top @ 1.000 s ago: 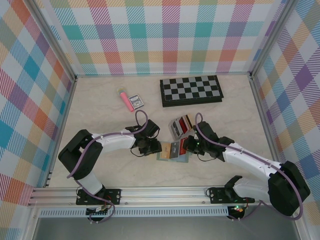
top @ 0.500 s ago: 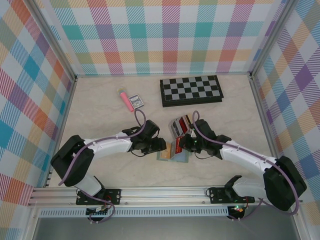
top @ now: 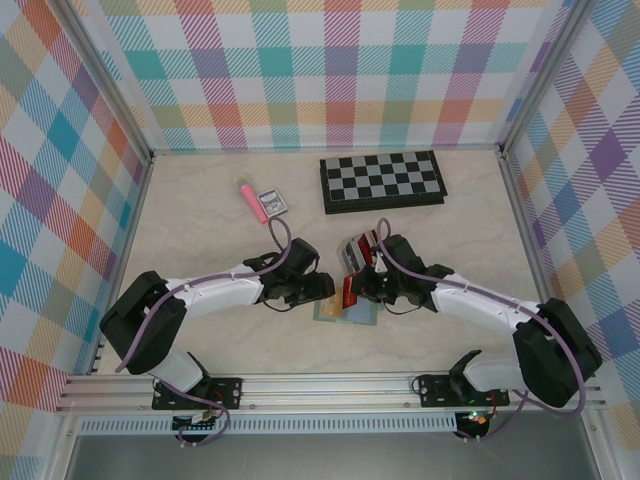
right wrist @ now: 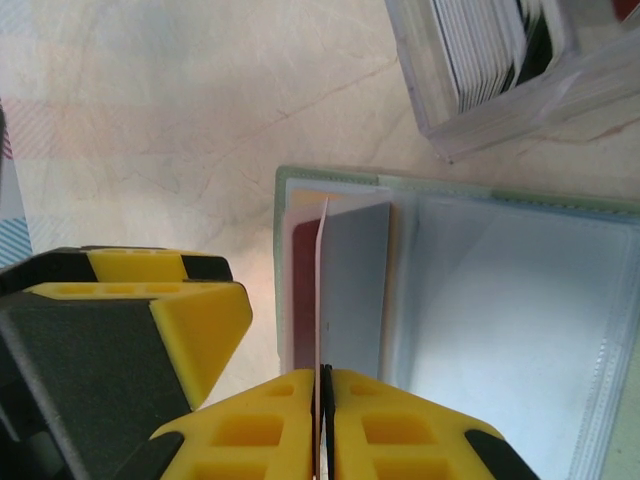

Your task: Put the credit cards into the card holder

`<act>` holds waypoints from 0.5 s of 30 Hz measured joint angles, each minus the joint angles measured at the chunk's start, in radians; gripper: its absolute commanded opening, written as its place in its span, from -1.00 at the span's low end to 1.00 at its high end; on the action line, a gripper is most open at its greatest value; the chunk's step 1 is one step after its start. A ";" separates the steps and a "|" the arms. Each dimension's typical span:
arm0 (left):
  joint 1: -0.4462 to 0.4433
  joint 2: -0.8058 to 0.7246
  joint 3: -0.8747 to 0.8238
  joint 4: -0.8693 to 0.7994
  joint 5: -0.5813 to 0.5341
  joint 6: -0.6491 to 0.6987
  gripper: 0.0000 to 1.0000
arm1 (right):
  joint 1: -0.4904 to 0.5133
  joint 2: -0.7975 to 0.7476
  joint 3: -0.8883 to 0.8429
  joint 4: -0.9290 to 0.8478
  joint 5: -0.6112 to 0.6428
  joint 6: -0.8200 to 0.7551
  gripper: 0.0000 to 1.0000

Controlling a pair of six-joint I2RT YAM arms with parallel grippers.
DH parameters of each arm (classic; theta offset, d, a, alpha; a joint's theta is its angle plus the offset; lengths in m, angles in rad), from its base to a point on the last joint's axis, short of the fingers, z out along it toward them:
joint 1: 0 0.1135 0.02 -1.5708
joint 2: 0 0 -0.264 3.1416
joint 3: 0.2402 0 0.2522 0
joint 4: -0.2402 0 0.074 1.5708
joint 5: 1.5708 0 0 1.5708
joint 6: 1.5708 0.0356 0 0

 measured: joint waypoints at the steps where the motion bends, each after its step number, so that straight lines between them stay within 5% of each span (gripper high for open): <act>1: 0.000 -0.005 -0.004 0.000 -0.008 -0.002 0.25 | 0.000 0.010 0.003 0.000 -0.006 0.000 -0.75; 15: 0.000 -0.065 -0.029 -0.053 -0.093 -0.022 0.30 | -0.014 0.010 0.027 -0.047 0.031 -0.026 -0.77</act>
